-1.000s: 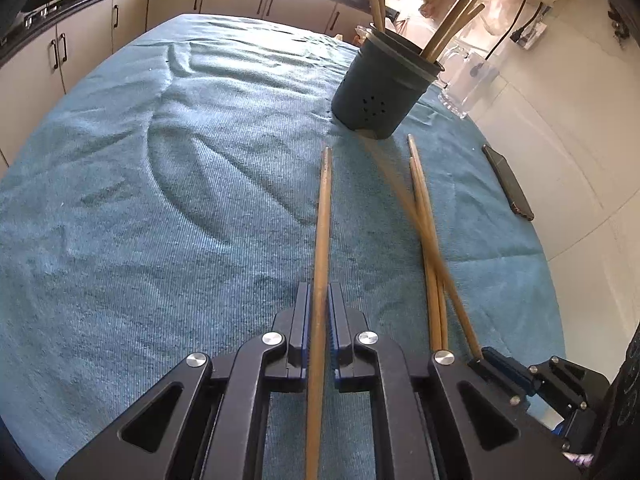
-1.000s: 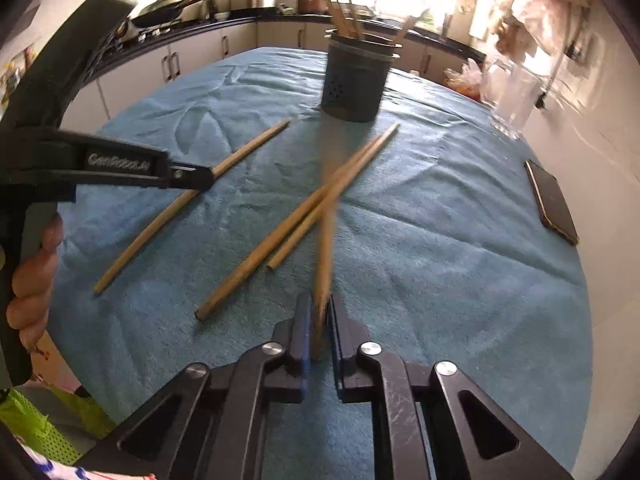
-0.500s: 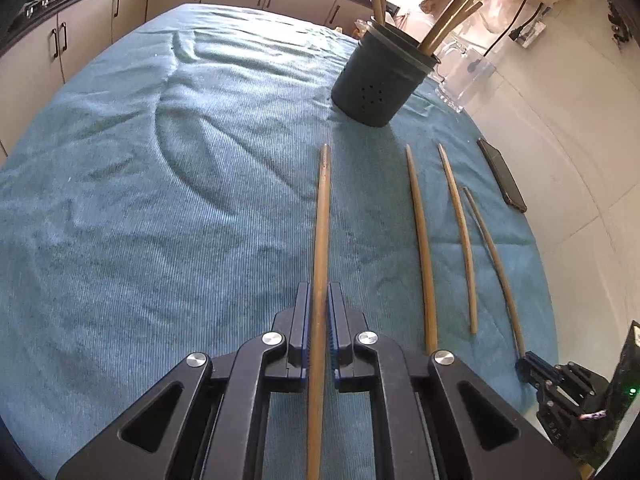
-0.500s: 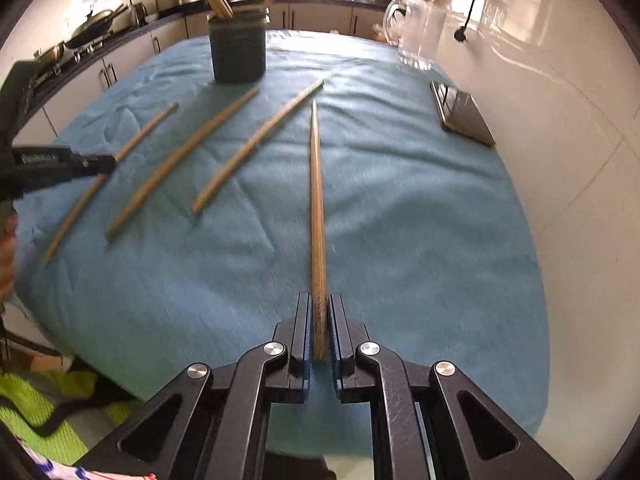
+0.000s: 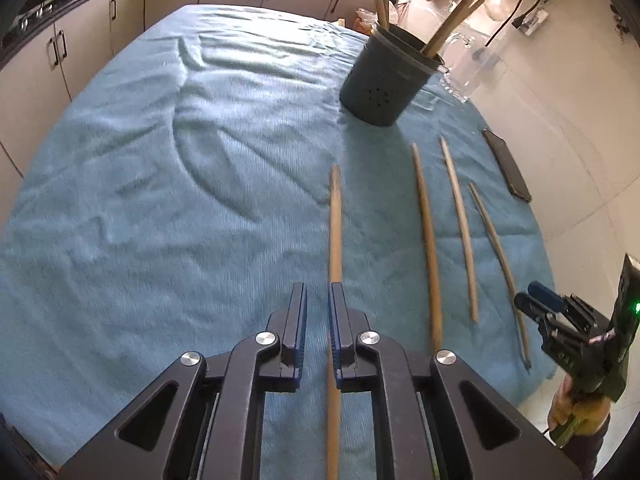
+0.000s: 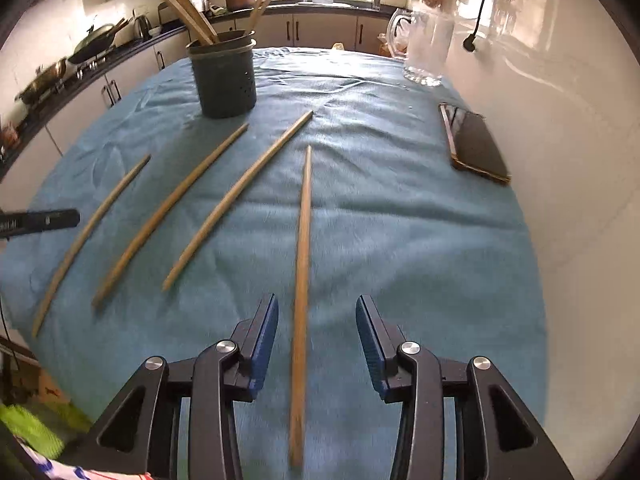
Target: Organize utensils
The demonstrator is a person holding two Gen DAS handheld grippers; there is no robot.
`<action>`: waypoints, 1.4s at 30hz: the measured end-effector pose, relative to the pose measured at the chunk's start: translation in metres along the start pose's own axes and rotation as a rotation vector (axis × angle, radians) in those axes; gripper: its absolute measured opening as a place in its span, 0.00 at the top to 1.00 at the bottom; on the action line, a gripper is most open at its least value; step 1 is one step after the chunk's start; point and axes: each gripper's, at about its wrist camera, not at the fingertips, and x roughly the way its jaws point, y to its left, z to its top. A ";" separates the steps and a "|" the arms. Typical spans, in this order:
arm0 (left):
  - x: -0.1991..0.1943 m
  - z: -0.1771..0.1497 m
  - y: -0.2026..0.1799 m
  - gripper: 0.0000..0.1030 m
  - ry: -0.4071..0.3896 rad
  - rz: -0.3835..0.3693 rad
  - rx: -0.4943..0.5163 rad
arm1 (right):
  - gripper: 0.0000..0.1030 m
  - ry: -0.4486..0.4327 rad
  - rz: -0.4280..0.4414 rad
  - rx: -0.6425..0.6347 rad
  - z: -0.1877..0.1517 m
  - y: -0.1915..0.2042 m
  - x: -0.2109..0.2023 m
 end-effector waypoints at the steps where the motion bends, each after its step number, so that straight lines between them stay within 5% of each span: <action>1: 0.003 0.007 -0.003 0.89 -0.002 0.012 0.023 | 0.59 0.003 0.009 0.007 0.006 -0.001 0.006; 13: 0.053 0.061 -0.027 0.84 0.048 0.060 0.112 | 0.76 0.052 -0.027 -0.054 0.054 0.002 0.048; 27: 0.057 0.065 -0.031 0.84 0.004 0.079 0.161 | 0.78 0.073 0.003 -0.020 0.101 0.005 0.080; 32: 0.060 0.068 -0.030 0.93 -0.004 0.066 0.134 | 0.93 0.046 0.013 0.011 0.107 0.006 0.084; 42: -0.003 0.063 -0.024 0.94 -0.138 0.029 0.069 | 0.95 -0.166 0.029 0.028 0.104 0.013 0.013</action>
